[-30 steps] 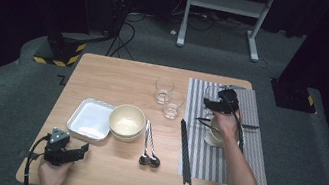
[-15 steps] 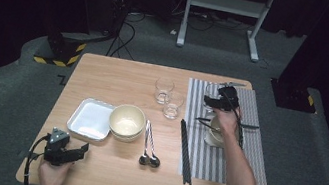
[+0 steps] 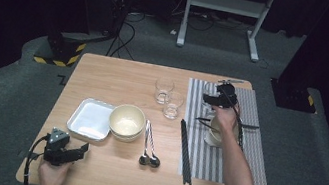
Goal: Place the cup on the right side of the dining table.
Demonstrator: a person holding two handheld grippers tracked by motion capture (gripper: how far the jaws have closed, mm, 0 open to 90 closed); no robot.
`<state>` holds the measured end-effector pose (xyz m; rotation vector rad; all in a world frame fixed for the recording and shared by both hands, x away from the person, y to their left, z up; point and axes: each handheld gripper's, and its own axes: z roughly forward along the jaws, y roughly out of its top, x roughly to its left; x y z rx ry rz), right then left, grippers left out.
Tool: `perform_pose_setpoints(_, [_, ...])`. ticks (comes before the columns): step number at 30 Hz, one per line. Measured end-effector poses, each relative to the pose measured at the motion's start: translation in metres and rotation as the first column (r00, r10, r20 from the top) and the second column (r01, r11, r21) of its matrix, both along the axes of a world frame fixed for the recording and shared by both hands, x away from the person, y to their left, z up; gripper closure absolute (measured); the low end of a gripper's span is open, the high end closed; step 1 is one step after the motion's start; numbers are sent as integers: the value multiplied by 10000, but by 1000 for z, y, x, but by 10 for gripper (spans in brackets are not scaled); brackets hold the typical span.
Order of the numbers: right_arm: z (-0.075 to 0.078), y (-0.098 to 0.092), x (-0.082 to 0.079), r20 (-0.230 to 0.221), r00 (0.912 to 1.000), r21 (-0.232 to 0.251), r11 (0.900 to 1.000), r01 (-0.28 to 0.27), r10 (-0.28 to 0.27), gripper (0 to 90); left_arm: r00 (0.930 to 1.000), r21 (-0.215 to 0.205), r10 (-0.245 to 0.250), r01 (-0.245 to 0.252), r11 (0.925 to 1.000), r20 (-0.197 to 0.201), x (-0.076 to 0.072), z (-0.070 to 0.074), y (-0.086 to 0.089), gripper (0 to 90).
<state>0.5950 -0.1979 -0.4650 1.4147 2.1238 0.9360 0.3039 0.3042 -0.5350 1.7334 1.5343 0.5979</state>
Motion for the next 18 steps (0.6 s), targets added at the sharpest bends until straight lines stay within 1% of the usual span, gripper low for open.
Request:
perform_pose_setpoints(4, [-4, -2, 0, -181, 9998, -38, 10000, 63, -64, 206, 10000, 74, 6, -6, 10000, 5, 0, 0, -1, 176])
perform_pose_setpoints(6, [-6, -3, 0, -172, 9998, -26, 9999, 134, -134, 205, 10000, 96, 15, -15, 10000, -11, 0, 0, -1, 176])
perform_pose_setpoints(11, [-11, -5, 0, -356, 9992, -6, 9999, 160, -161, 205, 10000, 187, 2, -2, 9998, -27, 0, 0, -2, 176])
perform_pose_setpoints(15, [-14, -7, -2, -265, 9995, 47, 9998, 196, -195, 205, 10000, 194, 35, -35, 9998, -25, 0, 0, -2, 177])
perform_pose_setpoints(18, [-14, -9, -3, -363, 9991, -42, 9998, 213, -214, 205, 10000, 219, 22, -21, 9998, -30, 0, 0, -2, 177])
